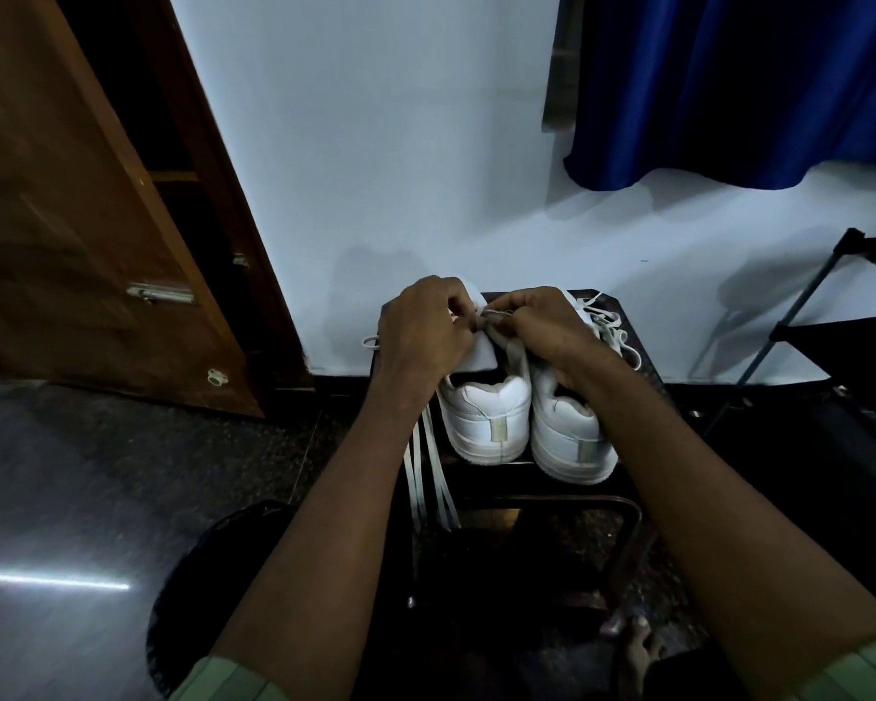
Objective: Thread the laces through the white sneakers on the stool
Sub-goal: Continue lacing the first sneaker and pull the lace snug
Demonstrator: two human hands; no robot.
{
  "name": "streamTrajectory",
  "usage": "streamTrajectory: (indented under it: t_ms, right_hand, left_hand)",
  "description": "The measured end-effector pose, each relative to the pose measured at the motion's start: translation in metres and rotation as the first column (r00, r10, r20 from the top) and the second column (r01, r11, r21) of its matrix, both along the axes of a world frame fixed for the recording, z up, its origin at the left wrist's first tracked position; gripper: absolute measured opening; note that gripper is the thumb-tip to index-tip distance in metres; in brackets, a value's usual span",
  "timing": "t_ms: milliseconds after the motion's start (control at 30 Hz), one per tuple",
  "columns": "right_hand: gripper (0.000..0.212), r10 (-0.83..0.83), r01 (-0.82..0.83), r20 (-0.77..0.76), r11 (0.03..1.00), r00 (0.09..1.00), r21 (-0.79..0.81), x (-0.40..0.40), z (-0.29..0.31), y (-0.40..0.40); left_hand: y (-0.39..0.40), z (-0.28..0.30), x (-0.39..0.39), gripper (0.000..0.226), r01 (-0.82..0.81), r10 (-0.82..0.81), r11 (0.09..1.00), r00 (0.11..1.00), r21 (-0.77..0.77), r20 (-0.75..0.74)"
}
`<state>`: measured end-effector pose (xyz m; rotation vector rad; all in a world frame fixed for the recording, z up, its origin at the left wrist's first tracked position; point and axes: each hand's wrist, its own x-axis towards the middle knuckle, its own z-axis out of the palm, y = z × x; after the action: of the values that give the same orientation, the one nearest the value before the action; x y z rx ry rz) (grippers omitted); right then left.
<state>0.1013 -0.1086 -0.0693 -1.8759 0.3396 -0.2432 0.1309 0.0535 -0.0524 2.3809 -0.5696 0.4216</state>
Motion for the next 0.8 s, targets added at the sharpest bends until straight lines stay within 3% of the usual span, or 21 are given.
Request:
streamTrajectory:
  t_ms: [167, 267, 333, 367, 433, 500, 533, 600, 667, 733, 800]
  right_hand:
    - [0.007, 0.006, -0.006, 0.004, 1.000, 1.000, -0.001, 0.001, -0.002, -0.001]
    - [0.009, -0.016, 0.016, 0.009, 1.000, 1.000, 0.001, 0.000, -0.001, 0.000]
    - [0.011, -0.029, 0.029, -0.006, 1.000, 1.000, 0.006, 0.001, 0.000, 0.000]
    - [0.011, -0.028, 0.028, -0.012, 1.000, 1.000, 0.005, 0.000, 0.000, 0.001]
    - [0.010, -0.026, 0.026, -0.004, 0.999, 1.000, -0.030, -0.001, 0.001, 0.002]
    - [0.010, -0.018, 0.019, 0.018, 0.996, 1.000, -0.092, -0.003, 0.002, 0.005]
    - [0.010, -0.015, 0.018, 0.023, 0.992, 1.000, -0.123, -0.005, 0.003, 0.006]
    - [0.010, -0.024, 0.028, 0.029, 0.985, 0.999, -0.169, -0.008, 0.006, 0.008]
    - [0.011, -0.039, 0.045, 0.034, 0.981, 0.999, -0.190, -0.012, 0.009, 0.009]
    - [0.013, -0.056, 0.062, 0.032, 0.978, 0.998, -0.200, -0.016, 0.012, 0.010]
    - [0.014, -0.064, 0.071, 0.035, 0.968, 0.997, -0.240, -0.017, 0.013, 0.012]
  left_hand:
    - [-0.003, -0.008, 0.011, 0.016, 0.179, -0.179, 0.984, 0.978, -0.010, -0.105]
    - [-0.008, -0.006, 0.005, 0.028, 0.145, -0.248, 0.910, 0.941, -0.388, -0.231]
    - [-0.008, 0.002, 0.002, 0.044, -0.032, -0.278, 0.749, 0.891, -0.662, -0.359]
    - [-0.007, 0.002, 0.006, 0.049, -0.081, -0.297, 0.702, 0.869, -0.707, -0.395]
    - [-0.002, 0.002, 0.011, 0.056, 0.009, -0.250, 0.820, 0.905, -0.573, -0.344]
    - [0.003, -0.002, 0.014, 0.055, 0.102, -0.130, 0.975, 0.983, -0.197, -0.133]
    - [0.004, -0.003, 0.015, 0.051, 0.089, -0.091, 0.994, 0.995, -0.058, -0.041]
    - [0.003, -0.004, 0.017, 0.042, 0.105, -0.108, 0.993, 0.993, -0.060, -0.044]
    - [0.002, 0.002, 0.013, 0.037, 0.136, -0.244, 0.905, 0.942, -0.403, -0.231]
    - [-0.001, 0.011, 0.010, 0.031, 0.017, -0.397, 0.674, 0.851, -0.739, -0.343]
    - [-0.002, 0.018, 0.007, 0.029, -0.068, -0.492, 0.496, 0.799, -0.866, -0.345]
